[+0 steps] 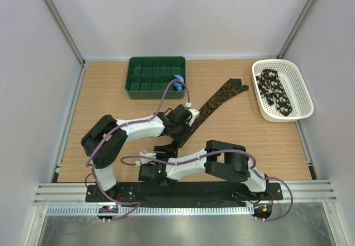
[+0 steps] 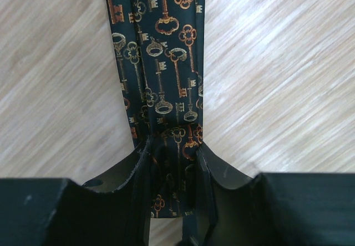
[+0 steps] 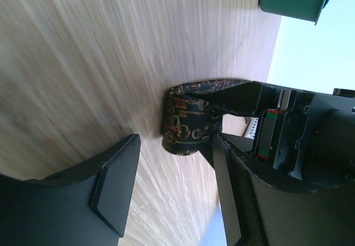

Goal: Roll the ties
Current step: Roll the tie

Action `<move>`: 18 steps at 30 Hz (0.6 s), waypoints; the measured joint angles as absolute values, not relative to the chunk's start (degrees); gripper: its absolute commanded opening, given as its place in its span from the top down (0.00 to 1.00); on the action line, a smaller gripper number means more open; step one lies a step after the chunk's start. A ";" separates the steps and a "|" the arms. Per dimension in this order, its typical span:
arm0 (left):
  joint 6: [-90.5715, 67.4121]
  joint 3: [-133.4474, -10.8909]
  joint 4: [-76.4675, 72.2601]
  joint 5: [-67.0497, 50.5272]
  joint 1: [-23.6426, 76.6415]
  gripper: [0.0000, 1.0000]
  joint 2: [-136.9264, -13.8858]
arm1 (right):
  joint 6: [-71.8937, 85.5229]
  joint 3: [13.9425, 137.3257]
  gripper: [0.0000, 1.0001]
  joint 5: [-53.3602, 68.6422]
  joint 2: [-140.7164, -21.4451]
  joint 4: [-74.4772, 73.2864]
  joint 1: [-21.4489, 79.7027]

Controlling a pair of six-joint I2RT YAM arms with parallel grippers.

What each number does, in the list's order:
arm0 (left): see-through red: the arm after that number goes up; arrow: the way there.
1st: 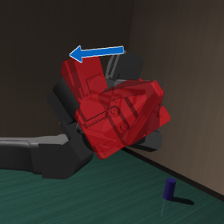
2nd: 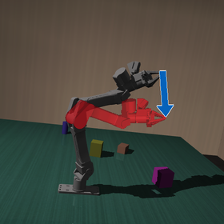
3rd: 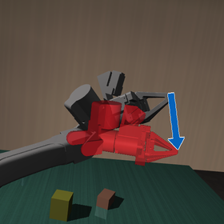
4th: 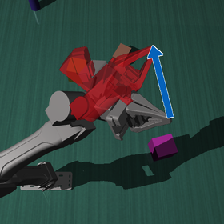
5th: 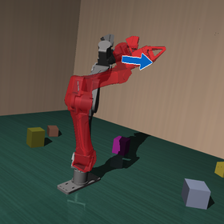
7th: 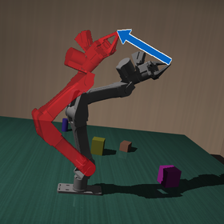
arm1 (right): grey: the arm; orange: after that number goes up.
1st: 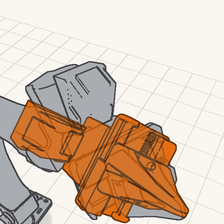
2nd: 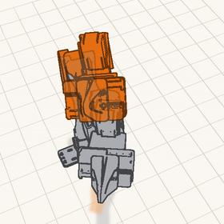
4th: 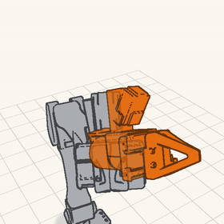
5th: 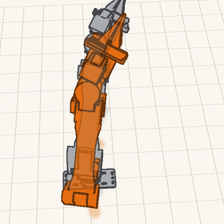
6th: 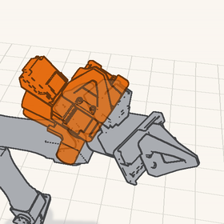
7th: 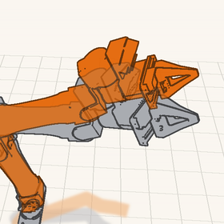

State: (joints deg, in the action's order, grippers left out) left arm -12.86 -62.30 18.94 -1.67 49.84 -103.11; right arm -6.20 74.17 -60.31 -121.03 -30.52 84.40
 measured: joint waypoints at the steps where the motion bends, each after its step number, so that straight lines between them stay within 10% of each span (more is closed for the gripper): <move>1: -13.10 -62.54 19.73 -1.83 49.84 0.69 -103.11 | -6.39 74.17 0.37 -60.51 -121.16 -30.52 84.20; 9: -14.87 -63.64 24.62 -2.81 49.84 0.69 -102.94 | -7.88 74.54 0.36 -62.22 -122.32 -30.55 83.99; 18: -16.19 -64.47 28.88 -3.75 49.84 0.69 -102.94 | -8.03 75.00 0.59 -61.36 -123.81 -30.39 83.55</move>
